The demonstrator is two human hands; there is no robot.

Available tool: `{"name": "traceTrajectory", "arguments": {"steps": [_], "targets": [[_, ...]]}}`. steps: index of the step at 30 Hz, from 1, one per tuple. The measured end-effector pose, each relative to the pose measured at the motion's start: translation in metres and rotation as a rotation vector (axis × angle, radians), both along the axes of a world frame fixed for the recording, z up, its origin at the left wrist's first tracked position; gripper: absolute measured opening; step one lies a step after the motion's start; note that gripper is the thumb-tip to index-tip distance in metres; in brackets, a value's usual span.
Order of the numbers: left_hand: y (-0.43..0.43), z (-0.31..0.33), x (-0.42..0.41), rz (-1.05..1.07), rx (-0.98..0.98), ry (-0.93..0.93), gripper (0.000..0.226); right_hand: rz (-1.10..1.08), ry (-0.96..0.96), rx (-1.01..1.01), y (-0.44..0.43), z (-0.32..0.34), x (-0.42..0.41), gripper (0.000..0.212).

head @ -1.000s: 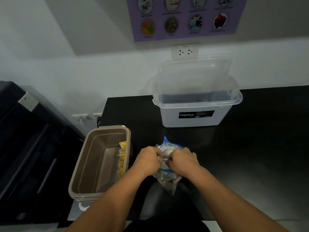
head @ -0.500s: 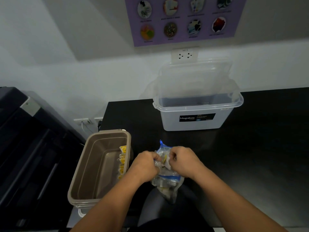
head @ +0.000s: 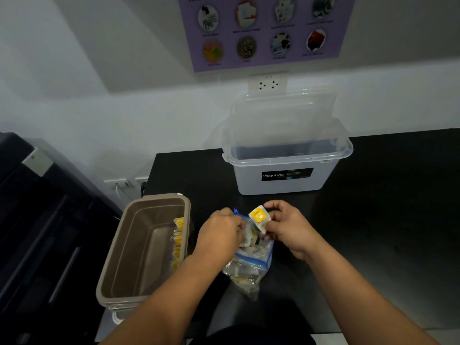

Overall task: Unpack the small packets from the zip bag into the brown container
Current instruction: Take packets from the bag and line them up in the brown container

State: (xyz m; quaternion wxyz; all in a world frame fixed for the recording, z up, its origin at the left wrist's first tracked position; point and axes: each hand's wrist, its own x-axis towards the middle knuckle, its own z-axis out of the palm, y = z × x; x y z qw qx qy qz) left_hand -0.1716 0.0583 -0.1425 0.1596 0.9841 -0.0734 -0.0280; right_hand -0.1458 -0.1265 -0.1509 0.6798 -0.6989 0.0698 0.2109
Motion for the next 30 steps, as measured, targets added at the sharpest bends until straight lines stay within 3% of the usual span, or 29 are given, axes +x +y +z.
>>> {"name": "traceTrajectory", "arguments": {"steps": [4,9,14,19,21,27,30], "targets": [[-0.012,-0.005,0.014,-0.135,0.211,0.141,0.020,0.018,0.026,-0.047,0.002,-0.002,0.001,0.037],[-0.019,-0.014,0.022,-0.088,0.506,0.239,0.015,-0.073,0.128,0.001,0.004,0.003,-0.001,0.031],[-0.023,-0.022,0.021,-0.047,0.517,0.259,0.024,-0.150,0.219,0.255,0.002,0.010,-0.003,0.024],[-0.024,-0.022,0.023,-0.036,0.539,0.270,0.017,-0.157,0.227,0.285,0.000,0.007,-0.003,0.028],[-0.023,-0.020,0.025,-0.018,0.500,0.247,0.018,-0.206,0.203,0.270,0.001,0.006,-0.002,0.024],[-0.004,-0.001,0.033,0.131,0.074,0.205,0.024,-0.197,0.081,0.023,0.004,0.008,0.000,0.019],[0.003,0.010,0.036,0.166,-0.026,0.223,0.026,-0.194,0.033,-0.015,0.006,0.009,0.001,0.016]]}}
